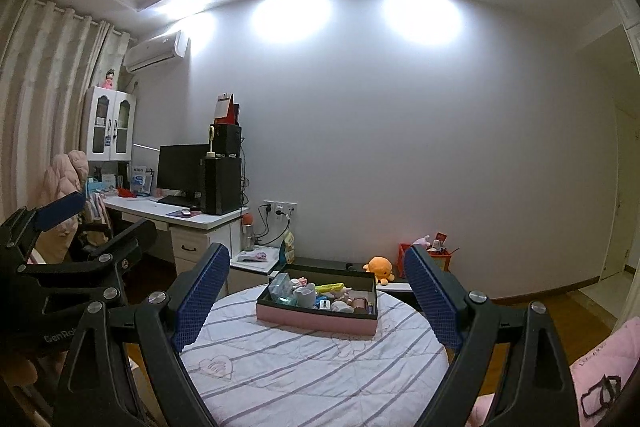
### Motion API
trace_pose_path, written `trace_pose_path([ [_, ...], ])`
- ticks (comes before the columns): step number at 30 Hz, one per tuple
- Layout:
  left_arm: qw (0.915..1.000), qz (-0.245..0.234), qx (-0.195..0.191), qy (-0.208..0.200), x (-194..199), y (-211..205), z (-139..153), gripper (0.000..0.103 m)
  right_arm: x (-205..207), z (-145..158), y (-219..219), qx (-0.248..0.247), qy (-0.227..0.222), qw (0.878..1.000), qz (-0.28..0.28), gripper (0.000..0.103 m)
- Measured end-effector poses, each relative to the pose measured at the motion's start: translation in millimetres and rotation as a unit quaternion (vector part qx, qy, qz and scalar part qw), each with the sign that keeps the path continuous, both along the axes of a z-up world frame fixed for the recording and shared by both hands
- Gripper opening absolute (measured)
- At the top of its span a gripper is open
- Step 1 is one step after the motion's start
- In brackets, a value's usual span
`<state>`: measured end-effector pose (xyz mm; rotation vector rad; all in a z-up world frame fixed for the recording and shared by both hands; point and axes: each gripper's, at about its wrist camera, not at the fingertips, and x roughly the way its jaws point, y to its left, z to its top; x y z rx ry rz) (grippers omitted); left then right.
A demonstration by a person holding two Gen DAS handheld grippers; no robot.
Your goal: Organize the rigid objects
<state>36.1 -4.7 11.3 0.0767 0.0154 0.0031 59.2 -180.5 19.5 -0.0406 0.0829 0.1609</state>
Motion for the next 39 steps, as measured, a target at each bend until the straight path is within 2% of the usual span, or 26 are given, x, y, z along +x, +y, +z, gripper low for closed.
trace_pose_path([
  [8, 0.9994, 0.017, 0.021, -0.024, -22, -4, 11, 0.103, -26, 7, 0, 0.005, -0.017, 1.000, -0.002, 0.090],
  [16, 0.9996, 0.000, 0.013, -0.026, -24, -5, 11, 0.103, -37, 10, -3, 0.006, -0.024, 1.000, -0.008, 0.090],
  [39, 0.9994, 0.000, 0.020, -0.029, -23, -8, 9, 0.103, -38, 10, -4, 0.009, -0.018, 1.000, -0.017, 0.090],
])
